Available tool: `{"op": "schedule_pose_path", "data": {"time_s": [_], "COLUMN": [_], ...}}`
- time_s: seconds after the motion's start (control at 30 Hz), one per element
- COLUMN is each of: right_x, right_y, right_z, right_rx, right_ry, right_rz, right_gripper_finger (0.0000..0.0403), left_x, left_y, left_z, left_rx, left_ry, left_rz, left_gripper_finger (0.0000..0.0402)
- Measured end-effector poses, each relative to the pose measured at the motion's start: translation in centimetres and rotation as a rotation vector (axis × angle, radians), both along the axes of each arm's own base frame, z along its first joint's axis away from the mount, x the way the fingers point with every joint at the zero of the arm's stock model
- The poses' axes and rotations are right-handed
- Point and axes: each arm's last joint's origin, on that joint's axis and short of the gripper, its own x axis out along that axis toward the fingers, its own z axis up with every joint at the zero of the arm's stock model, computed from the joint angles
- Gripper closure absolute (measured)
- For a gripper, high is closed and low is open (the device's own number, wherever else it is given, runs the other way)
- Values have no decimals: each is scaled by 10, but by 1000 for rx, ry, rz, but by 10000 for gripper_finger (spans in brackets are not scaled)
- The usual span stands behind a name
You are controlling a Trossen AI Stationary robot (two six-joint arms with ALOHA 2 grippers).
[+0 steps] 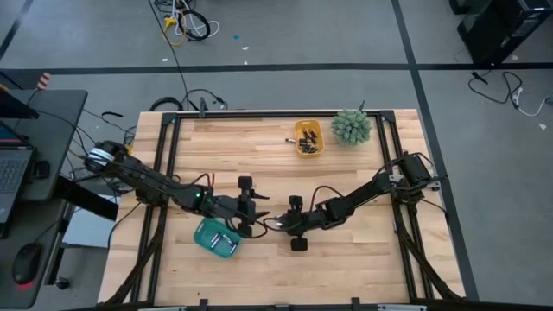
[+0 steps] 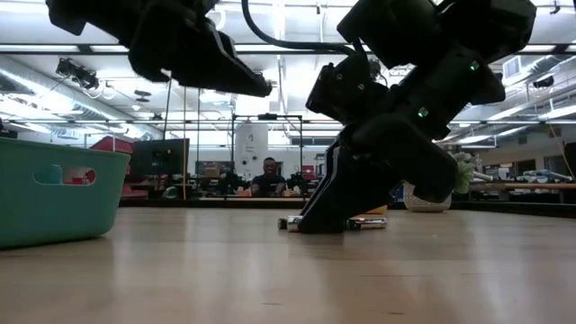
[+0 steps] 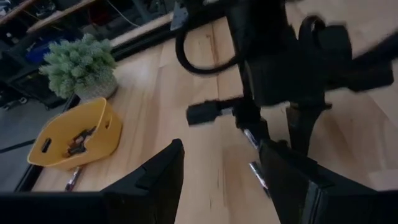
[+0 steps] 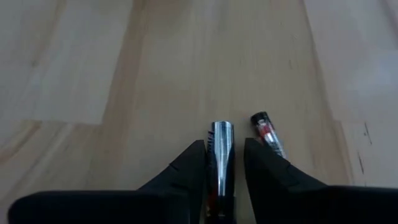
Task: Sort batteries
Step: Put the silver battery into the green bin
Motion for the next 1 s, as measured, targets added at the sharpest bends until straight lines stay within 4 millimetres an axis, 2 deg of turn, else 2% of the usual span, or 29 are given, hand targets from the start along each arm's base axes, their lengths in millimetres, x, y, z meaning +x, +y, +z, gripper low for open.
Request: {"op": "schedule_pose_path", "data": {"time_s": [0.13,0.37,0.57,0.77,1.0], "right_x": [0,1,0,-7,-12], "right_y": [0,0,0,-2,-1], "right_z": [0,1,5,21,43], "right_rx": [0,13,19,6,7], "right_ry": [0,-3,-9,15,-17], "right_rz": [10,38,45,66,71], "right_gripper_finger": [317,368,368,370,370], "left_x": [3,11,20,23,22], "left_y": [-2,-3,6,12,16], "left_z": [-12,-36,-54,-55,-43], "left_rx": [-13,-4,-13,-14,42], "left_ry": [41,104,135,121,74], "left_rz": [-6,5,50,70,141], "left_gripper_finger": [195,195,195,195,195]}}
